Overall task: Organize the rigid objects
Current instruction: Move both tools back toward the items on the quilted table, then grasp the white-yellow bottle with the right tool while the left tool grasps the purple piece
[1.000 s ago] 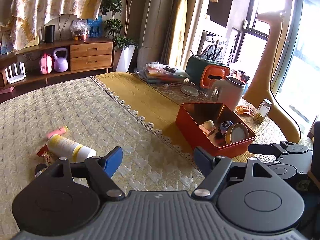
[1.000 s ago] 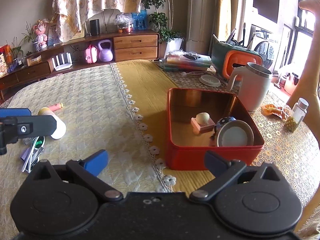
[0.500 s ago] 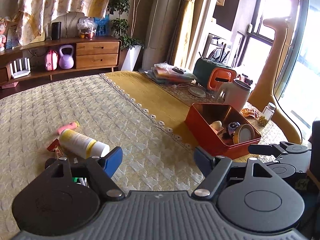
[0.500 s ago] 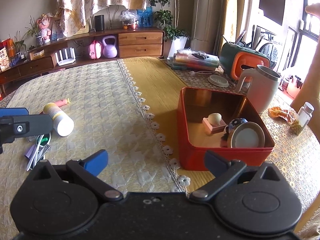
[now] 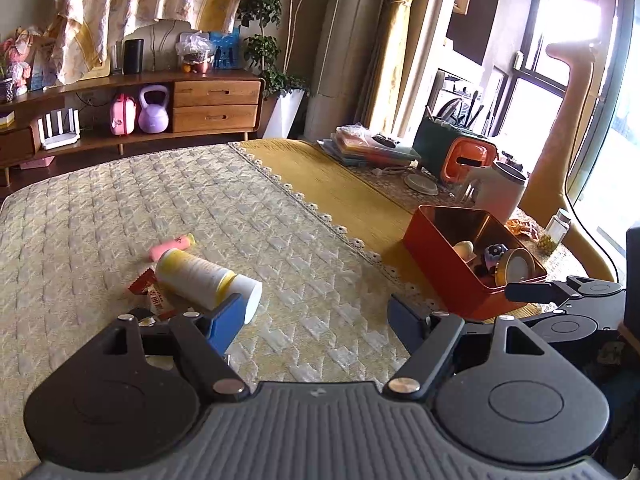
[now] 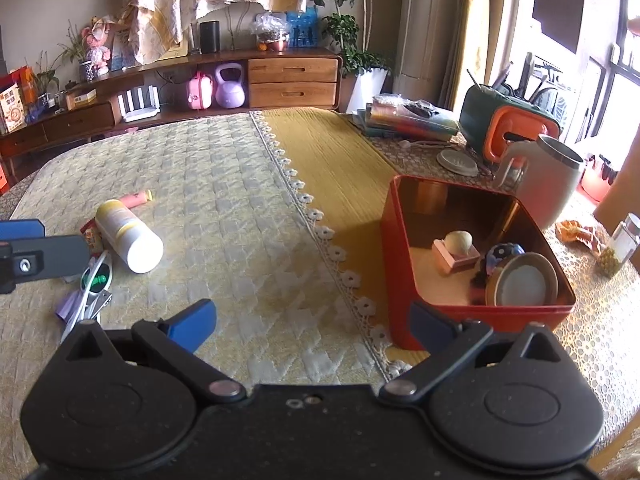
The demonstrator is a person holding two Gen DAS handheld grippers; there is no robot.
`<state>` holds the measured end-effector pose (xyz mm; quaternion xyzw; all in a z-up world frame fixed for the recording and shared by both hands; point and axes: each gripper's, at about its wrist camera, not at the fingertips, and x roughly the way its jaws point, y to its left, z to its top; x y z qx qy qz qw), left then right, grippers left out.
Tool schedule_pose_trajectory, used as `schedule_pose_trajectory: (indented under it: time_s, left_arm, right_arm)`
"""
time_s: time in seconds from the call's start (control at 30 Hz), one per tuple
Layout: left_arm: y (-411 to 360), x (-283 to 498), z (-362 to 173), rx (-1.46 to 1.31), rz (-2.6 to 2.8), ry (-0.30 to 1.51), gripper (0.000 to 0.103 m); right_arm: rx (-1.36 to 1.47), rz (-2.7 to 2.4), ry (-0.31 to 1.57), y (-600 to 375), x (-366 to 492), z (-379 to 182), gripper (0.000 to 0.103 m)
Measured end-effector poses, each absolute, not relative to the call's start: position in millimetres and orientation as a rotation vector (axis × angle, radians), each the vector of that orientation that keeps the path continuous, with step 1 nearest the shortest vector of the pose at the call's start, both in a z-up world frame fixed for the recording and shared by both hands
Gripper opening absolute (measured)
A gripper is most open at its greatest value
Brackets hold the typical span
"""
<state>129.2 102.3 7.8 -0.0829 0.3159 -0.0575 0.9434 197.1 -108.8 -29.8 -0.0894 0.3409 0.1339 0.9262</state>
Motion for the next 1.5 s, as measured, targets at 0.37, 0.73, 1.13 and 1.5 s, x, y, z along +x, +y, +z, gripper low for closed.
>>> schedule_pose_trajectory:
  time_s: [0.37, 0.73, 1.13, 1.5]
  left_arm:
    - [142.2, 124.0, -21.1, -0.222, -0.043, 0.669, 0.078]
    - [162.8, 121.0, -43.5, -0.212, -0.006, 0.691, 0.078]
    - [166.5, 118.9, -59.4, -0.156, -0.006, 0.707, 0.078]
    - [166.2, 119.4, -71.8, -0.12, -0.005, 0.713, 0.078]
  right_arm:
    - [-0.233, 0.353, 0.704, -66.8, 202.1, -39.3, 0.102]
    - [-0.254, 0.379, 0.713, -35.8, 214.7, -51.8, 0.102]
    - [-0.252, 0.395, 0.747, -11.1, 232.5, -64.6, 0.101]
    - [-0.274, 0.442, 0.763, 16.7, 245.2, -74.6, 0.099]
